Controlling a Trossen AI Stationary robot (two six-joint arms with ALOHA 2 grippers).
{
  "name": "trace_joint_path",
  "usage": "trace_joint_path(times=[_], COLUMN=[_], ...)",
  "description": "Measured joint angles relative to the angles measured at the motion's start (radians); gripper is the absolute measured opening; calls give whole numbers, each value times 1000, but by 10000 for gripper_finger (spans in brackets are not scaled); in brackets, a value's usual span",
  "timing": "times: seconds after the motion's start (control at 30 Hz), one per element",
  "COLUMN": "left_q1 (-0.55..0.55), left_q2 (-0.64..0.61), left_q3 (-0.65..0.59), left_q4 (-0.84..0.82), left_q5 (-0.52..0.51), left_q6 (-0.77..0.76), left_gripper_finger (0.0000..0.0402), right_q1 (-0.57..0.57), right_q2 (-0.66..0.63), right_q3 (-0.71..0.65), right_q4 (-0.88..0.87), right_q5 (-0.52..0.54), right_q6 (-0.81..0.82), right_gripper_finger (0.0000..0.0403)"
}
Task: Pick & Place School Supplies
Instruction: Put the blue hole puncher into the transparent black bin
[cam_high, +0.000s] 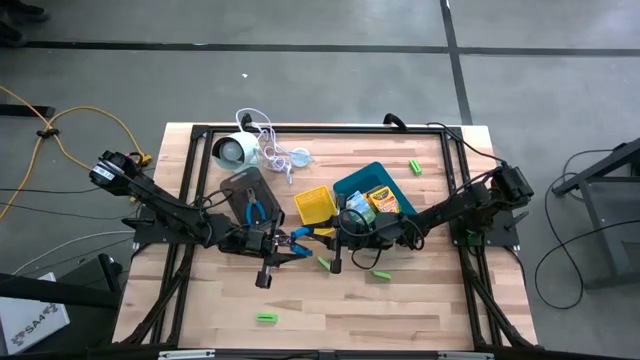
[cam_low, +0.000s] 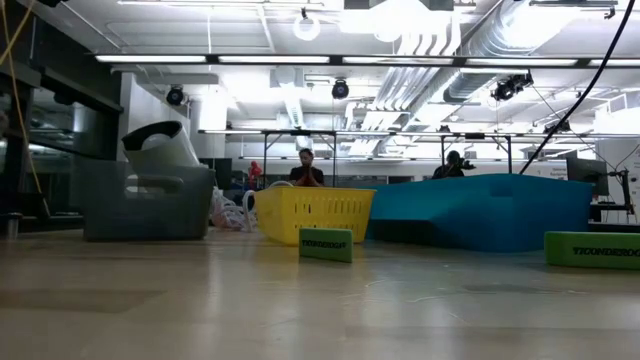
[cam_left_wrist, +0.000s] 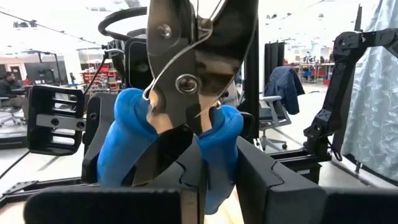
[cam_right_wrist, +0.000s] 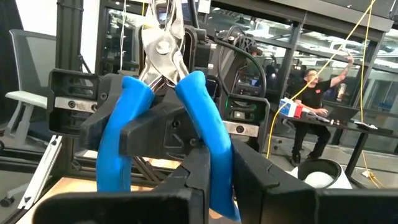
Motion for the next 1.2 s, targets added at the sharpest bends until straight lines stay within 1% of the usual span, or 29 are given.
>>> trace_joint_path(times=[0.17,0.37,0.7,1.0,1.1,1.2], left_q1=[0,-1,-7,-36,-56,-89], left_q2=[0,0,-1,-3,-5,-5], left_q3=[0,0,0,0,0,0], left_q4=[0,4,9,4,4,-1], left_q5=[0,-1,-4,-27,-98,-234], left_q6=[7,42,13,10,10,37], left_gripper_finger=[53,53,53,53,53,53], right_q1=[0,0,0,1,1,1], right_q2=[0,0,0,0,0,0], right_q3=[0,0,0,-1,-1,-1], right_q4=[0,1,-28,-73,-113,-179], right_q5=[-1,-33,-18,-18,-18,-17], right_q6=[5,15,11,8,33,73], right_gripper_finger=[45,81,139,171,177,181])
